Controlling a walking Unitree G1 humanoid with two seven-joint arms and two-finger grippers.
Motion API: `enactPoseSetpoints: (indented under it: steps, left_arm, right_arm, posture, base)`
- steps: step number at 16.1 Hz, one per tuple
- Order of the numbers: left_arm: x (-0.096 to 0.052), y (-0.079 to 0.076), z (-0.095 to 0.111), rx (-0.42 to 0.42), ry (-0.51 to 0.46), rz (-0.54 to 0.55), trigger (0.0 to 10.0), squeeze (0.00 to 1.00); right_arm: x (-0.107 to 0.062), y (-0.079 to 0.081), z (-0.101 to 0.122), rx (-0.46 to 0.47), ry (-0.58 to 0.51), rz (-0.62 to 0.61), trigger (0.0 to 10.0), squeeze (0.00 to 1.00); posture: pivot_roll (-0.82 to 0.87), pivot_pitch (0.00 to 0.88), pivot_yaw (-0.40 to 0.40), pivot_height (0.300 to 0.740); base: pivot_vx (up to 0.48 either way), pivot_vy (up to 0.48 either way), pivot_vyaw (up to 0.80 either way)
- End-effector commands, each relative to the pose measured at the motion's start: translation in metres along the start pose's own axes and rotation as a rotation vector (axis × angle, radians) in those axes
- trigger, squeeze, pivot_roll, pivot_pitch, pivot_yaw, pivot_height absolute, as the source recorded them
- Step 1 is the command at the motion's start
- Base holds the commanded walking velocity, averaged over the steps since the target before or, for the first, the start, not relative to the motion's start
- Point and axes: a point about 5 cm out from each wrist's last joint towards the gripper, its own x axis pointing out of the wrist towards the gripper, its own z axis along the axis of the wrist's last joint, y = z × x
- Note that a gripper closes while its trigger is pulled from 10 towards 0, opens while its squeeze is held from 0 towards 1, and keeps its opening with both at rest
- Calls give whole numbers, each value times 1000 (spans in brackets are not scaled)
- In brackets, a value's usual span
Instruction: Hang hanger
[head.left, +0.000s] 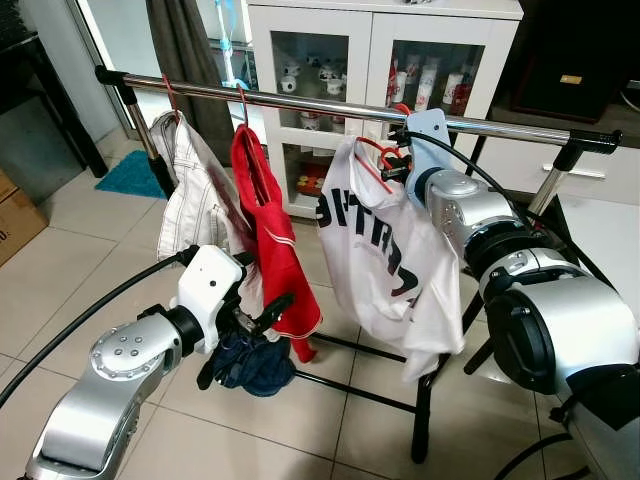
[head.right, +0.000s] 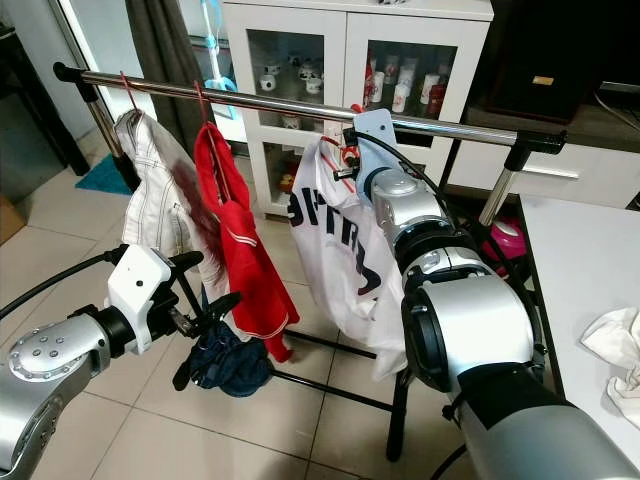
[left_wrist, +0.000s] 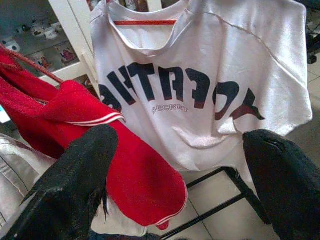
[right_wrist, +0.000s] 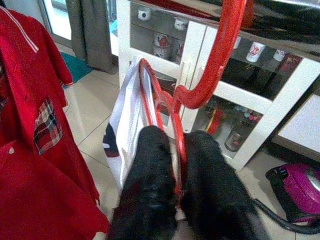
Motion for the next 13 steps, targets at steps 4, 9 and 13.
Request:
enactPoseSetpoints:
  steps: [4,9,13]
  left_arm:
    - [-1,-1,4,12,-5,1,10000,1000]
    - [-1,0,4,11,-6,-3,10000,1000]
    - [-1,-1,4,11,-4,-3,10000,1000]
  right_arm:
    - [0,9,14,28,-39,50,0,0]
    - [0,14,14,58,-24,90,0,0]
    - [1,15,12,54,-8,73,10000,0]
  posture:
    - [3,2,22,740]
    - [1,3,26,740]
    - [2,11,21,740]
  base:
    - [0,0,0]
    - [0,0,0]
    - [0,0,0]
